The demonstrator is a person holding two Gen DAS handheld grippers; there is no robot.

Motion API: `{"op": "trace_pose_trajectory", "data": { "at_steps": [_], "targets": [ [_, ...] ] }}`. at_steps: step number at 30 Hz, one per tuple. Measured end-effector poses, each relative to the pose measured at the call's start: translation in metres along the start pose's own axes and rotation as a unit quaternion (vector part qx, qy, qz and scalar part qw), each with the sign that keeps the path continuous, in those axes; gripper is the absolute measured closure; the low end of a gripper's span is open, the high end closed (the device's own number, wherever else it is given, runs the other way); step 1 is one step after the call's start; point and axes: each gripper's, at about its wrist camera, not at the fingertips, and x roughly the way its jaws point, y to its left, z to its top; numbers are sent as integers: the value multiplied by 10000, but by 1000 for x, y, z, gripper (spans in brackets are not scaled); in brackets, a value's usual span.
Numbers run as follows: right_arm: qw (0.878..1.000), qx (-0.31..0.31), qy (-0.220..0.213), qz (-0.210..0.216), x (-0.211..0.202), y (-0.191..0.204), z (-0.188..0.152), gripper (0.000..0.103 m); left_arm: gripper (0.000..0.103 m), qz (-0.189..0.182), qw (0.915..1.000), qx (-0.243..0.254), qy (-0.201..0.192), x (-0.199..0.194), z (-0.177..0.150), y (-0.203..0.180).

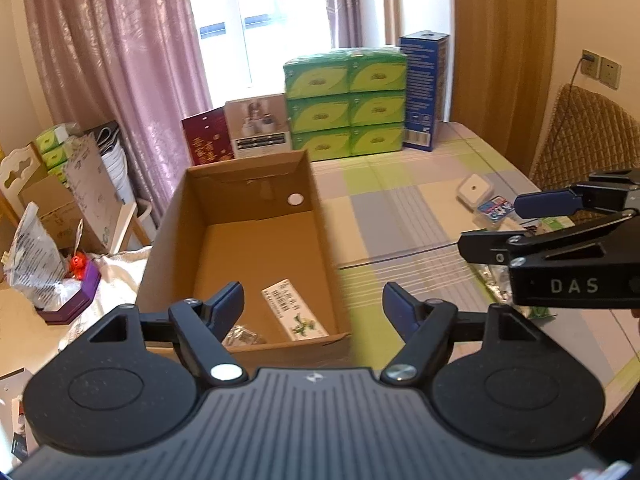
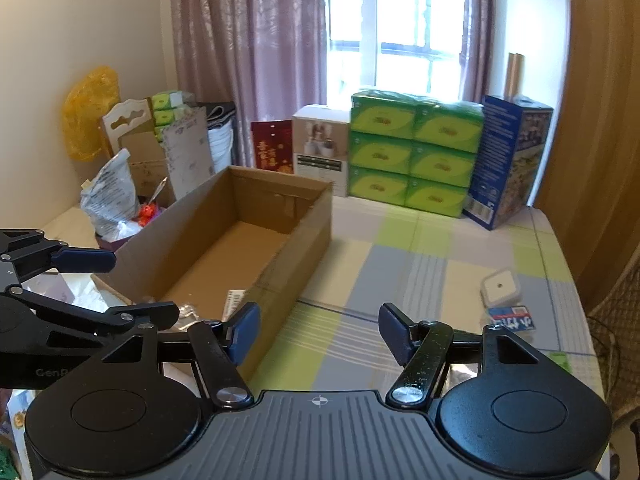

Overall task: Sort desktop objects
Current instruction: 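Move both tools back to the remaining items on the table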

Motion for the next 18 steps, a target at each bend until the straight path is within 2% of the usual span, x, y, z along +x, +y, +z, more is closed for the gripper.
{"op": "trace_pose_trajectory", "data": {
  "at_steps": [8,18],
  "targets": [
    [9994,269,37,-222,-11,-40,-13,36,27,-240,9996,153,-7,6,9,-39],
    [9956,684,182,-609,-24,-104,-38,24,23,-603,9974,369,97,25,15,-96]
  ]
}}
